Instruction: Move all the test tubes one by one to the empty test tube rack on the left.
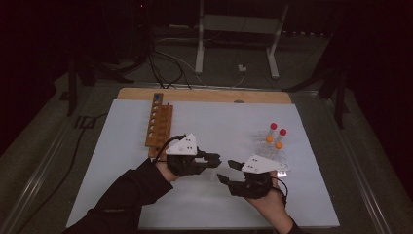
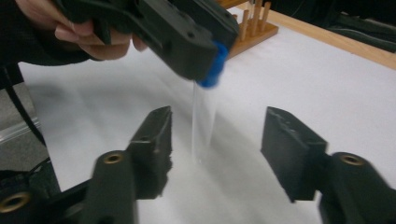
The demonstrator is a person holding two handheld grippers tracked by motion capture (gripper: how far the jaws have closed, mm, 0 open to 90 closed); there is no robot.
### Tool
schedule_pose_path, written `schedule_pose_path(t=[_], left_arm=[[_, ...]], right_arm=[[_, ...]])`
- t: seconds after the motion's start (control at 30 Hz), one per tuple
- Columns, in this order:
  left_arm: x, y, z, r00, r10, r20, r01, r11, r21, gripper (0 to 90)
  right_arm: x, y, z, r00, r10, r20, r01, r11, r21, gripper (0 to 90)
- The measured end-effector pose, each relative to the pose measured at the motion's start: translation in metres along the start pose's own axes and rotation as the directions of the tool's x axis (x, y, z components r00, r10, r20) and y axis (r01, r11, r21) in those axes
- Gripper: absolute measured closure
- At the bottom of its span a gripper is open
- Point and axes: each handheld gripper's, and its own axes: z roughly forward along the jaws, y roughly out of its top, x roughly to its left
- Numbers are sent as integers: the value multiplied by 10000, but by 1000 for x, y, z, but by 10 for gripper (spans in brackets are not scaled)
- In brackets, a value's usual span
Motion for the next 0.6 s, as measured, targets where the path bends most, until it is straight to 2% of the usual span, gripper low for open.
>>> schedule_pose_path(t=[0.13, 0.3, 0.4, 0.5, 0.6], left_arm=[[9, 4, -11, 9994, -51, -349, 45, 9999, -160, 778], [24, 11, -29, 9950, -106, -988, 79, 9996, -274, 777], [33, 13, -40, 9902, -214, -1383, 168, 9993, -340, 777], [43, 16, -51, 9835, -254, -1790, 202, 9993, -306, 778], [52, 17, -61, 9746, -375, -2206, 290, 9987, -416, 778]], right_arm=[[-2, 1, -3, 9999, 156, 46, -154, 9996, -242, 294], [-3, 1, -5, 9993, 320, 181, -312, 9987, -412, 174], [-4, 1, -6, 9990, 410, 202, -400, 9981, -475, 127], [-5, 1, -6, 9991, 432, 49, -429, 9980, -467, 24], [-6, 1, -6, 9985, 552, 13, -551, 9974, -463, 0]])
